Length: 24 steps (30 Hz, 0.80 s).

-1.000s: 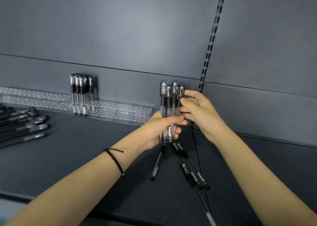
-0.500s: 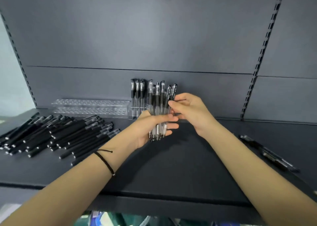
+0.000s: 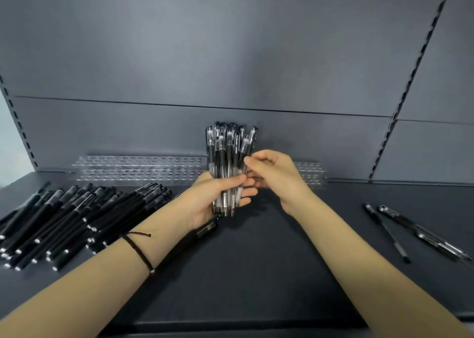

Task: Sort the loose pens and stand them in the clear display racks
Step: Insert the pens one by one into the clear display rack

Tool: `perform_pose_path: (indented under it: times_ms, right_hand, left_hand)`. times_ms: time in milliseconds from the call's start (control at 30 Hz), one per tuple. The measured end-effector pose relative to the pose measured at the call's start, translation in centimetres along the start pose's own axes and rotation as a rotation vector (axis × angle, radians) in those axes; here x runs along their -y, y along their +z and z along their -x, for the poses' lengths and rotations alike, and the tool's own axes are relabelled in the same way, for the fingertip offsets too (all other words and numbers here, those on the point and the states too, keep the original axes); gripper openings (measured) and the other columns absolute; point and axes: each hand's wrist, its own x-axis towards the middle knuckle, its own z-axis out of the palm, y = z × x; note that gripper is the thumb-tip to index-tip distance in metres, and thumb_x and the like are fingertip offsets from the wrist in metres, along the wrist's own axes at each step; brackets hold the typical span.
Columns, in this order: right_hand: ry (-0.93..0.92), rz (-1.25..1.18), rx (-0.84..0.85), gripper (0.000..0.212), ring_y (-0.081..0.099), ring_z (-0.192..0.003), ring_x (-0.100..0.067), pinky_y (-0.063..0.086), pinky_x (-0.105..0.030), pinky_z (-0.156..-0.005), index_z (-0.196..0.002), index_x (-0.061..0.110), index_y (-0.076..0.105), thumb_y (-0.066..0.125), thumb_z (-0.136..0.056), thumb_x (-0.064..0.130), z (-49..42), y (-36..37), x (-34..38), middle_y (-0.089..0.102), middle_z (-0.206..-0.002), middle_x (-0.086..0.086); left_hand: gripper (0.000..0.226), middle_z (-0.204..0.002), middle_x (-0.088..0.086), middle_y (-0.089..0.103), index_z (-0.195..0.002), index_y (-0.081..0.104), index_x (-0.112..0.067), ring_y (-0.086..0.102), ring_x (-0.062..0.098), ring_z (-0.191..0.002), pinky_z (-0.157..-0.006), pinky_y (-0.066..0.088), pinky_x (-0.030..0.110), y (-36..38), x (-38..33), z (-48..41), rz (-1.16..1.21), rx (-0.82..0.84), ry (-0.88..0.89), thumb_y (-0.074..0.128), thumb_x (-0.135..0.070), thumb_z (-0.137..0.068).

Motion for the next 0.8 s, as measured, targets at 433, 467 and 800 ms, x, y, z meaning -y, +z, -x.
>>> perform_pose_path:
  times_ms: [433, 467, 800]
  right_hand:
    - [-0.347, 0.126, -0.369, 0.015, 0.066, -0.080, -0.019, 0.057, -0.032, -0.071, -0.089, 0.027, 0.052, 0.058, -0.096, 0.015, -9.4, -2.0, -1.0, 0.063, -0.087, 0.000]
    - [-0.366, 0.161, -0.363, 0.011, 0.066, -0.083, -0.021, 0.058, -0.037, -0.075, -0.091, 0.025, 0.054, 0.058, -0.095, 0.015, -9.8, -1.9, -1.2, 0.063, -0.086, 0.001]
    - [-0.367, 0.295, -0.258, 0.015, 0.067, -0.076, -0.021, 0.059, -0.039, -0.071, -0.090, 0.026, 0.053, 0.061, -0.094, 0.014, -11.1, -0.3, -2.5, 0.064, -0.076, 0.004]
  left_hand:
    - [0.015, -0.096, 0.012, 0.076, -0.103, 0.068, -0.001, 0.073, 0.016, -0.076, -0.069, 0.060, 0.027, -3.3, 0.0, -4.2, 0.042, -0.166, 0.060, 0.064, -0.006, -0.089]
    - [0.015, -0.098, 0.012, 0.075, -0.103, 0.068, -0.001, 0.073, 0.016, -0.077, -0.070, 0.060, 0.027, -3.5, 0.1, -4.4, 0.058, -0.163, 0.071, 0.064, -0.007, -0.089]
    - [0.026, -0.107, 0.012, 0.074, -0.109, 0.064, -0.004, 0.074, 0.021, -0.088, -0.079, 0.060, 0.031, -4.8, 0.6, -5.4, 0.192, -0.093, 0.048, 0.063, -0.012, -0.084]
